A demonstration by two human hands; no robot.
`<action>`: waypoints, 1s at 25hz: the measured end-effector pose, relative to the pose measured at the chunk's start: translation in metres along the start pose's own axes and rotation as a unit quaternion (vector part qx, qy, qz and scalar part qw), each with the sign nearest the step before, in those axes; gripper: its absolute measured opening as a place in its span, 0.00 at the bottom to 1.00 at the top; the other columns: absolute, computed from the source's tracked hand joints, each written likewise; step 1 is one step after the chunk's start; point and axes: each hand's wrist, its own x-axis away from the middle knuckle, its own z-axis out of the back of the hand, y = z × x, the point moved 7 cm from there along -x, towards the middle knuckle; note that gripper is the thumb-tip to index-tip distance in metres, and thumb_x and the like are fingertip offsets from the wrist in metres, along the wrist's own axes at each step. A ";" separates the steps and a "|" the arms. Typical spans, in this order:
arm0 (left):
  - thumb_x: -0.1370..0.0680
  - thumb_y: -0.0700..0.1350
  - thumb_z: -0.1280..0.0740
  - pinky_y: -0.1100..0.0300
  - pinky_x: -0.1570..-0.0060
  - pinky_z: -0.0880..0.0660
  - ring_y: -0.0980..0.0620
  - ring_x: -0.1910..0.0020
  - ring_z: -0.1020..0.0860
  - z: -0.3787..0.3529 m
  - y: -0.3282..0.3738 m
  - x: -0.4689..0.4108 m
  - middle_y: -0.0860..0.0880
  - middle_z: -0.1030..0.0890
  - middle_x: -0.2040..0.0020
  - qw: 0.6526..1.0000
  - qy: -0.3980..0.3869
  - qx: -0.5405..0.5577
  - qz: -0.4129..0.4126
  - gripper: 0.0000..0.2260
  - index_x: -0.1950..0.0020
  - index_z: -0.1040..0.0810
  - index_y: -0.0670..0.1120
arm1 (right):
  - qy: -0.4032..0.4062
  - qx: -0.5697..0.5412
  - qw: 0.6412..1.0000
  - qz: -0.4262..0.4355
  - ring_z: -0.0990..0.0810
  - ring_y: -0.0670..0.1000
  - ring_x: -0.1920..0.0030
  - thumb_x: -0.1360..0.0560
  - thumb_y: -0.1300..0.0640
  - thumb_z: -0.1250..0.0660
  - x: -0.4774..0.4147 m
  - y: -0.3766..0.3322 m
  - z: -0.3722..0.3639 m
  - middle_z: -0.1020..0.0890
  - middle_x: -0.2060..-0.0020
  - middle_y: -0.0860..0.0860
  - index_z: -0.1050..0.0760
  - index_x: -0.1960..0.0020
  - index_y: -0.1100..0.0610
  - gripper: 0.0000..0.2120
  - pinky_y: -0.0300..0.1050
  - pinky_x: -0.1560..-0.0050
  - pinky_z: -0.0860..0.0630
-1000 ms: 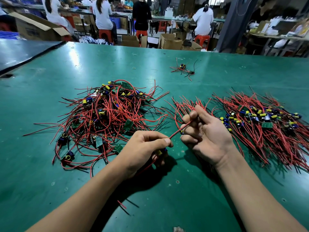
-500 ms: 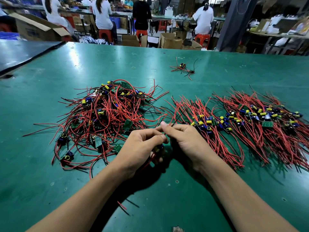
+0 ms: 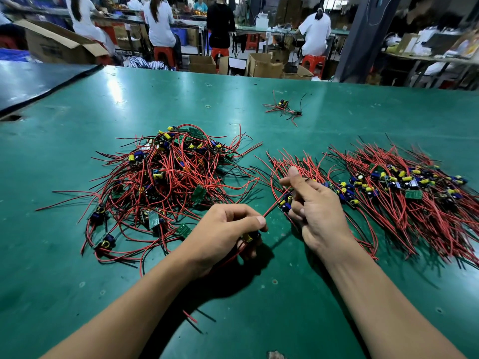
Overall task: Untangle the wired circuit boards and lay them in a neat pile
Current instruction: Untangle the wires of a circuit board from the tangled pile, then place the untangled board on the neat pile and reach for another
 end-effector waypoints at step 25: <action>0.21 0.66 0.52 0.54 0.54 0.22 0.48 0.50 0.18 0.019 -0.008 -0.014 0.41 0.17 0.45 0.978 0.076 0.178 0.074 0.32 0.39 0.22 0.42 | -0.107 0.325 0.930 0.133 0.29 0.42 0.68 0.37 0.36 0.24 0.026 -0.001 -0.026 0.26 0.63 0.45 0.21 0.44 0.46 0.25 0.34 0.66 0.30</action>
